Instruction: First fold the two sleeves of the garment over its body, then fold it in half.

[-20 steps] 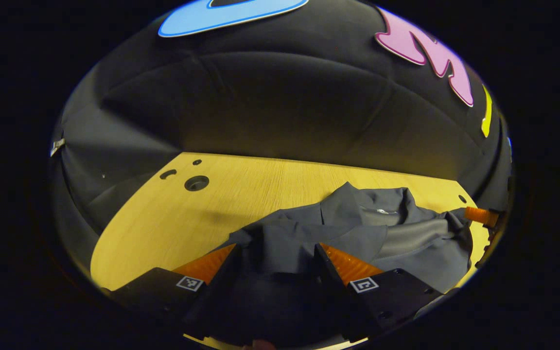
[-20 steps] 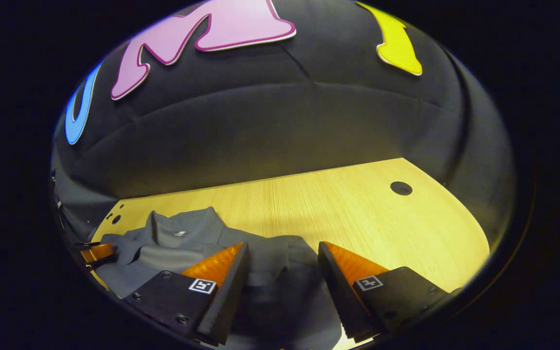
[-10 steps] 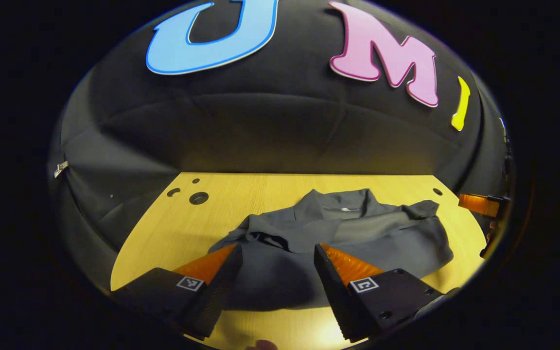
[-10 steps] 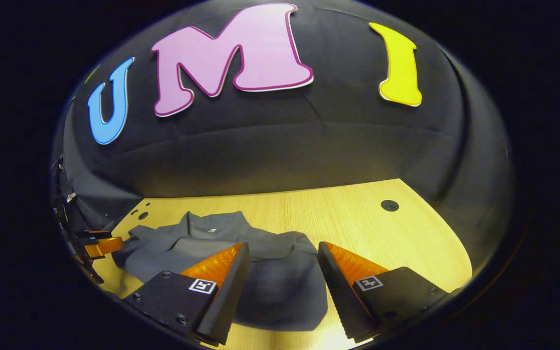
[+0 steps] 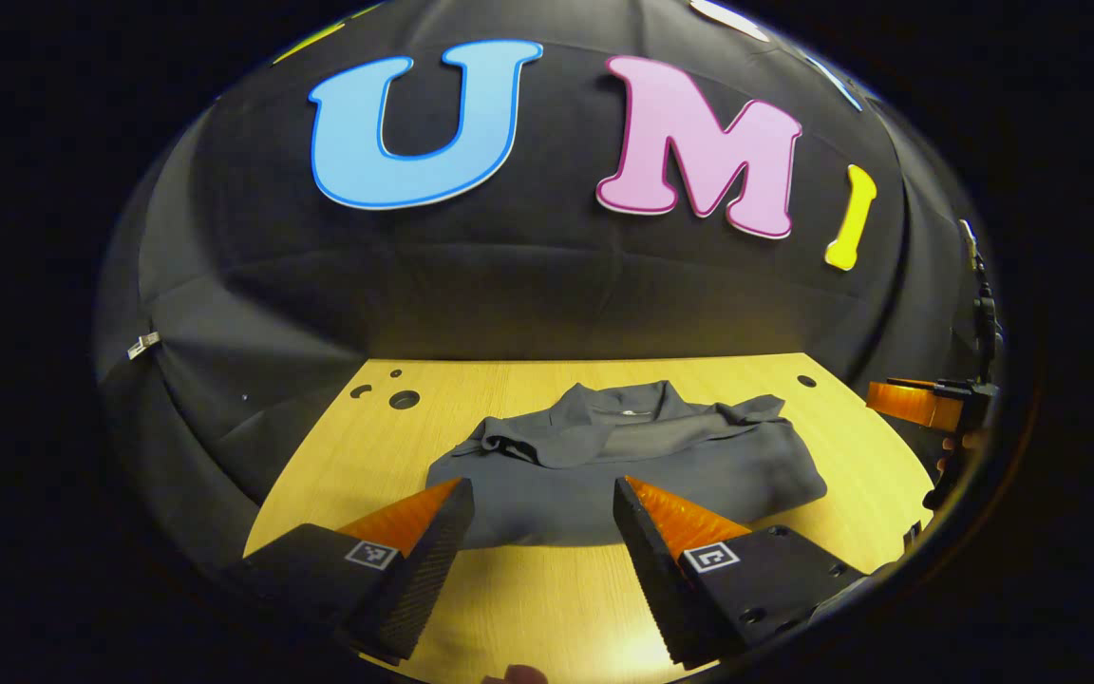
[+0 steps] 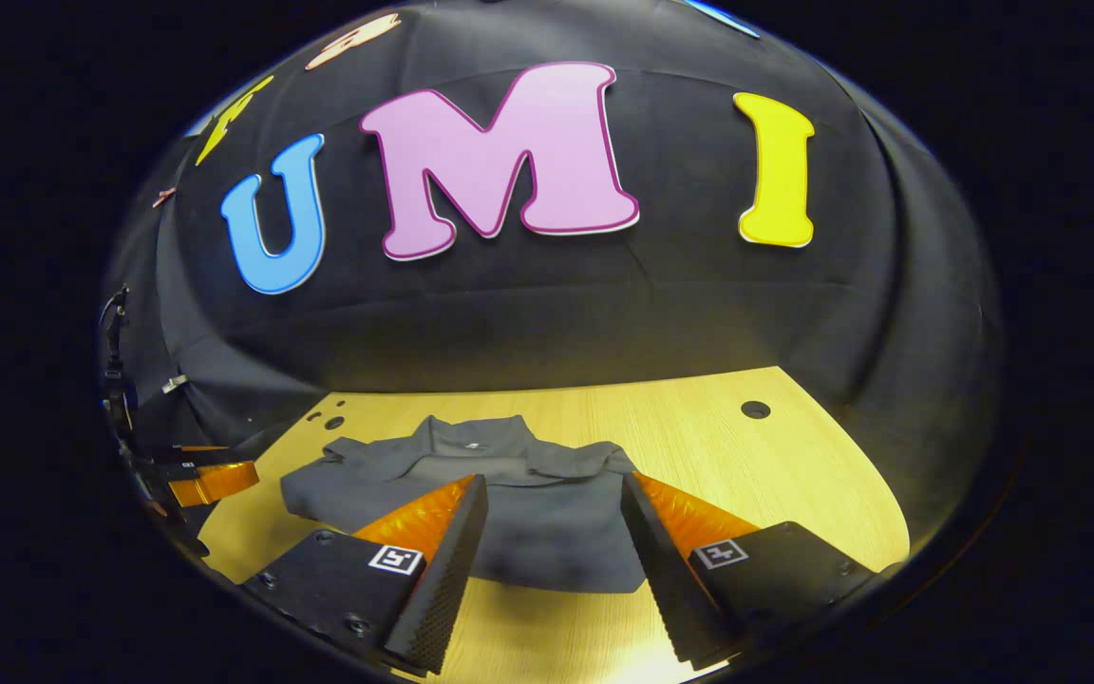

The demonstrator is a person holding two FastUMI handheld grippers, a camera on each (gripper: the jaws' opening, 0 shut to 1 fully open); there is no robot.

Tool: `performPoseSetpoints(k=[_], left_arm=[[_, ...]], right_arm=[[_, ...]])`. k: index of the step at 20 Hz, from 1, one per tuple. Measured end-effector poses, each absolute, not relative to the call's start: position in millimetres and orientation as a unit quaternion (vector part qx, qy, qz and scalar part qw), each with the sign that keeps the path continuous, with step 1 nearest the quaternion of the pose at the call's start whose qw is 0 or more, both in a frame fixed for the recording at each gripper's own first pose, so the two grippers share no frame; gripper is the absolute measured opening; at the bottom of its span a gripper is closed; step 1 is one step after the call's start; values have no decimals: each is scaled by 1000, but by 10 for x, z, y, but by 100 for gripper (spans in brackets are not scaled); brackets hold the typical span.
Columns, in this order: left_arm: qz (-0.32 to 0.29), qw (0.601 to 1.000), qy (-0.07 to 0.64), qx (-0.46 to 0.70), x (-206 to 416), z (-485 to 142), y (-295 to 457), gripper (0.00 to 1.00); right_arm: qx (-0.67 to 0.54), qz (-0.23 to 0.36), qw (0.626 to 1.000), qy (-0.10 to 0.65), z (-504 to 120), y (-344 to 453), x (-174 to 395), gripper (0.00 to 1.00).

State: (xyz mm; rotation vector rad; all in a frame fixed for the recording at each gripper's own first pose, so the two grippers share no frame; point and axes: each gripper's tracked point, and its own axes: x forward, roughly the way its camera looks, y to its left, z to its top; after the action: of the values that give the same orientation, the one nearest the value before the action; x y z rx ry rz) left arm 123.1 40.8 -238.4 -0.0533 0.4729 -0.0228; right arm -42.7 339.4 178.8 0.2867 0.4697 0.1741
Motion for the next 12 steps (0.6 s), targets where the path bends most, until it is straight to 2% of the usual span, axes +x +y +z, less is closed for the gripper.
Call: performPoseSetpoints(k=[6,12], left_arm=[[-19,975,218,-47,733,-2118,371,93],[7,974,221,-46,331,-2097,424,93]], right_arm=[[138,81,963,216,2025,3379,-833,87],[143,139,953,227,1977,3756,-1190,88]])
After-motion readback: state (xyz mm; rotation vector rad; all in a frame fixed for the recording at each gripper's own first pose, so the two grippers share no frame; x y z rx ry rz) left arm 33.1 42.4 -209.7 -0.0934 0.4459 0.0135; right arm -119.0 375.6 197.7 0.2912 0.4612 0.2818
